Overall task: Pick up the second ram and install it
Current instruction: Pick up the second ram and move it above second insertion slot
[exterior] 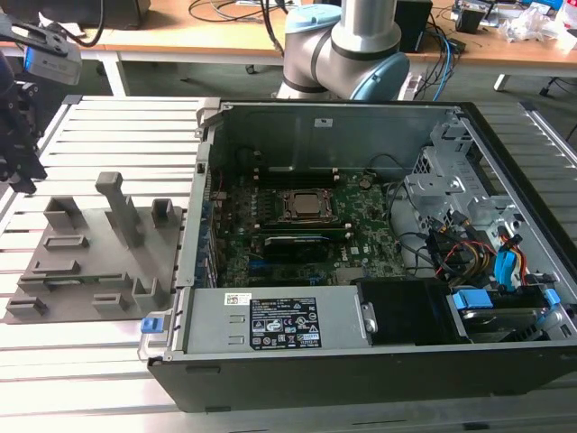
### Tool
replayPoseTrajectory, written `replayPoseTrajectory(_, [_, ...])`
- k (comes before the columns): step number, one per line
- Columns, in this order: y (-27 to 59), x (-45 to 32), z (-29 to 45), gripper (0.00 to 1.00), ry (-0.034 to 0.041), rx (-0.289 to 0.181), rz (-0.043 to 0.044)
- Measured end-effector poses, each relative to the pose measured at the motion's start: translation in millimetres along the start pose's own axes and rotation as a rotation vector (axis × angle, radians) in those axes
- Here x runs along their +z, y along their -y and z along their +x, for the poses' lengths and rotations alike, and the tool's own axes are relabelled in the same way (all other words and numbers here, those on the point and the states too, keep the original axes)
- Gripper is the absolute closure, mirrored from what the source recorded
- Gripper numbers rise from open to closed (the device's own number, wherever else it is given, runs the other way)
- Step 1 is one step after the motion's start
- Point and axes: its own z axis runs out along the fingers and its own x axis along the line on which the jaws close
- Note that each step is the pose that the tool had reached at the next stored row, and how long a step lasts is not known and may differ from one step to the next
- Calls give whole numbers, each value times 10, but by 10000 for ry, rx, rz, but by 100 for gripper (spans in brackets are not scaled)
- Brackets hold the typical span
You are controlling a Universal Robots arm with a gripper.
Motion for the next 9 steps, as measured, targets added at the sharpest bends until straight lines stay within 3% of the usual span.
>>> replayPoseTrajectory(9, [6, 150, 3, 70, -1, 0, -1])
